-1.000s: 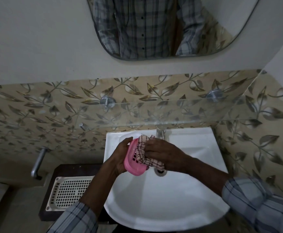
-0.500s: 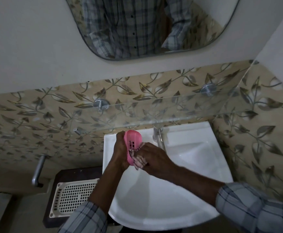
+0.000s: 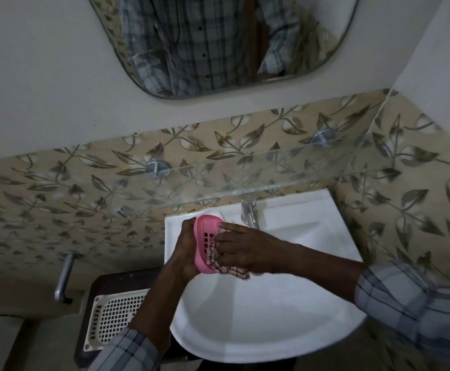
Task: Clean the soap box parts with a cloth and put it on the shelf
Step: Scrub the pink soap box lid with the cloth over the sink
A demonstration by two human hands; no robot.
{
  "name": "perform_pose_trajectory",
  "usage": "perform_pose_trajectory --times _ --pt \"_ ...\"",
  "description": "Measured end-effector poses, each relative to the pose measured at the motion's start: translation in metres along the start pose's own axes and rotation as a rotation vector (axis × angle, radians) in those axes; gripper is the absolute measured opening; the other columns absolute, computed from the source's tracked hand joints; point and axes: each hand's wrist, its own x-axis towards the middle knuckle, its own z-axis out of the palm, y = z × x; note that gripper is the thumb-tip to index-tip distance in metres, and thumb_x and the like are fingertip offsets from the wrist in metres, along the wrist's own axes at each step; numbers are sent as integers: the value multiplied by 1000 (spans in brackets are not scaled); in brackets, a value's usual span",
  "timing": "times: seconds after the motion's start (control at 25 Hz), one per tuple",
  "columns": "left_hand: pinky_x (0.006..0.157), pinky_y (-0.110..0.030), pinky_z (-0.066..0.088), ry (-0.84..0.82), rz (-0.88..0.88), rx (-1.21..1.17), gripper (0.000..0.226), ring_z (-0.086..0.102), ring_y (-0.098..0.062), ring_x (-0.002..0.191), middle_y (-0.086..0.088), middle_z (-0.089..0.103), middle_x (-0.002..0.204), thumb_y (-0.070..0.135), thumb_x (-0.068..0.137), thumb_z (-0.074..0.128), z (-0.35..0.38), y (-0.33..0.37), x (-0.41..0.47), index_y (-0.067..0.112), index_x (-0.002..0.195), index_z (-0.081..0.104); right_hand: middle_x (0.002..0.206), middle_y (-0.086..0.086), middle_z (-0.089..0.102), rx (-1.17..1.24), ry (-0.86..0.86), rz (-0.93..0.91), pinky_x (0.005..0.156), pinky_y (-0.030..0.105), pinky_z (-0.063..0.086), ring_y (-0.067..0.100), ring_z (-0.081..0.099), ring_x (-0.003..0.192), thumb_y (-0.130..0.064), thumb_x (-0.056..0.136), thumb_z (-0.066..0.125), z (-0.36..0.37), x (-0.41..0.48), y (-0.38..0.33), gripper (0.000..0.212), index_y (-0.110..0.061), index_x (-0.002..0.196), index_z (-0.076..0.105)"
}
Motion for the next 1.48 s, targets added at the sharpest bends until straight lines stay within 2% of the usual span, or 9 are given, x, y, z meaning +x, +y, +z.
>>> perform_pose_trajectory --times 0.2,0.44,0.6,0.72,0.84,1.0,1.12,1.36,1.48 --pt "67 -33 55 2 26 34 61 67 -30 69 -15 68 78 57 79 46 7 10 -5 3 87 73 101 14 72 198 260 270 97 44 49 33 65 103 1 79 68 18 14 -29 19 -7 96 73" --pt "59 -30 56 175 486 183 84 73 -26 74 -16 75 86 71 77 40 9 -45 6 -1 115 64 81 24 73 1642 498 1415 60 46 55 35 71 69 -25 74 67 -16 46 -46 16 -10 80 71" --pt "47 -29 53 85 588 241 59 71 -24 61 -17 71 80 62 82 40 22 -47 0 11 99 65 79 15 76 1602 480 1323 57 38 56 26 73 66 -31 68 83 -41 51 -36 23 -14 81 76" --pt "79 -50 52 -11 531 182 65 64 -41 96 -33 63 115 56 87 38 18 -52 -1 12 130 59 87 17 76 1482 462 1299 72 56 61 32 75 80 -26 70 86 -40 42 -35 32 -5 91 74" --pt "95 -50 47 -142 372 -12 95 59 -48 109 -34 56 128 77 87 26 9 -55 -6 3 143 49 83 12 75 1105 403 1195 73 47 60 26 73 78 -30 70 82 -37 35 -33 33 -5 88 72" --pt "95 -74 40 -217 -84 -192 108 64 -53 108 -35 61 126 86 78 33 9 -13 -6 -9 117 68 96 7 71 642 169 681 83 35 52 25 64 93 -35 71 81 -36 16 -25 37 -11 97 71" --pt "83 -57 57 -160 -169 -115 73 72 -43 94 -29 71 110 58 88 54 18 5 -3 -7 118 67 110 10 71 177 22 413 90 35 48 28 64 105 -24 72 82 -28 6 -22 43 -7 110 71" --pt "68 -40 61 15 88 -115 62 75 -35 87 -25 74 99 53 90 54 28 -32 10 -2 117 65 83 6 76 1040 389 1207 71 39 61 15 72 76 -23 78 64 -1 27 -45 18 -12 89 74" --pt "73 -43 57 44 30 -98 58 72 -37 88 -25 73 102 51 95 50 15 -25 10 0 118 64 91 10 70 638 319 780 85 44 54 17 62 85 -8 78 61 11 7 -46 15 -13 89 68"
